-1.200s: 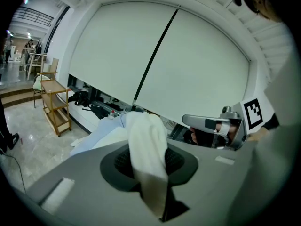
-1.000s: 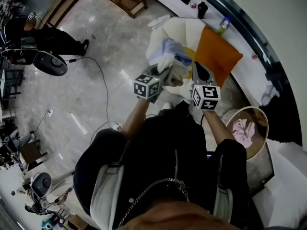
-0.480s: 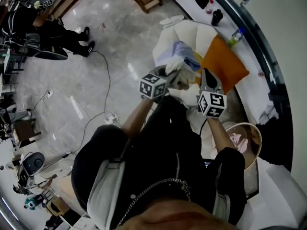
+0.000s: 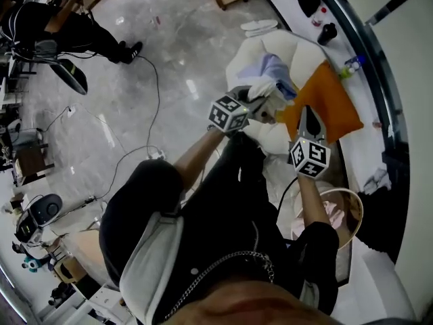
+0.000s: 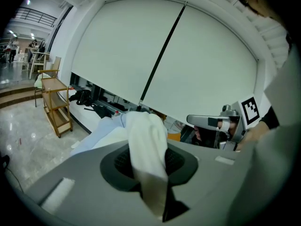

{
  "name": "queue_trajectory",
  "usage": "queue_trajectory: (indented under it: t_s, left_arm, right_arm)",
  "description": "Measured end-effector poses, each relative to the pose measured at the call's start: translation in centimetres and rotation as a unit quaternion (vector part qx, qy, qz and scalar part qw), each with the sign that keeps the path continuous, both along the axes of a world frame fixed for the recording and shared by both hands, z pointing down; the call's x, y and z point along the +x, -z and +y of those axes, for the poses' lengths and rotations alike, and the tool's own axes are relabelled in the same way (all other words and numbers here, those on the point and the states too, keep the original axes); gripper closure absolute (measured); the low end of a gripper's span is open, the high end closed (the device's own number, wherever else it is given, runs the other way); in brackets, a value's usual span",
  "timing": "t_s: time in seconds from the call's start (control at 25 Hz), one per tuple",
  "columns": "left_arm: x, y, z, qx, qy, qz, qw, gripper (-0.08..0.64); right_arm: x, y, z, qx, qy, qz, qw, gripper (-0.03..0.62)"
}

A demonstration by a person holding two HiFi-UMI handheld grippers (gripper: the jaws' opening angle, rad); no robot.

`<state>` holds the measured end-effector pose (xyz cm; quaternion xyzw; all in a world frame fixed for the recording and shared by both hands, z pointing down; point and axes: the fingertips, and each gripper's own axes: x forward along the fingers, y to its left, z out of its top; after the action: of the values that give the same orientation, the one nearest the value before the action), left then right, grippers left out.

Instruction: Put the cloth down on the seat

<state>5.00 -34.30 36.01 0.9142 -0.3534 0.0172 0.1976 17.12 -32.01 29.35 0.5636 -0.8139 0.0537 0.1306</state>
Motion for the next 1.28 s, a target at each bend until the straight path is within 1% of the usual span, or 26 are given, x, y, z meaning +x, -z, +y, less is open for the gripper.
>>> queue_trajectory:
  t_s: [0.28, 0.44, 0.52, 0.6, 0.72, 0.88, 1.08, 1.28]
  left_arm:
    - [-0.3, -2.8, -3.2, 0.007, -0.027, -0.016, 0.9995, 0.465]
    - [-0.6, -5.0, -6.1, 0.008, -0.019, -0.025, 0.9995, 0.466]
    - [0.0, -6.0, -7.2, 0.014, -0.017, -0.033, 0.9992, 0.465]
    - [0.4, -7.1, -8.1, 0.012, -0.018, -0.034, 0.9992, 0.466]
    - [0.1, -8.7, -9.7, 0.010, -0.022, -0.035, 0.9991, 0.466]
    - [-0.5, -12.2, -12.0, 0.006, -0.027, -0.050, 0.9984, 0.465]
    - [1.8, -16.5, -15.2, 0.002, -0.025, -0.032, 0.9992, 0.465]
    - [3.5, -20.4, -17.0, -0.004, -0.025, -0.034, 0.9991, 0.465]
  right_arm:
    - [0.3, -2.6, -2.2, -0.013, -0.026, 0.000, 1.000, 0.590]
    - [0.9, -4.3, -4.2, -0.019, -0.039, -0.002, 0.999, 0.591]
    - [1.9, -5.3, -4.7, -0.020, -0.046, 0.003, 0.999, 0.591]
    - [2.6, -6.3, -5.2, -0.022, -0.054, 0.008, 0.998, 0.589]
    - [2.7, -7.9, -6.3, -0.026, -0.062, 0.008, 0.998, 0.591]
    - [2.2, -11.2, -8.0, -0.028, -0.063, 0.008, 0.998, 0.589]
    - [3.4, -15.2, -10.4, -0.037, -0.078, -0.003, 0.996, 0.589]
    - [3.7, -19.3, -11.9, -0.046, -0.079, -0.007, 0.996, 0.590]
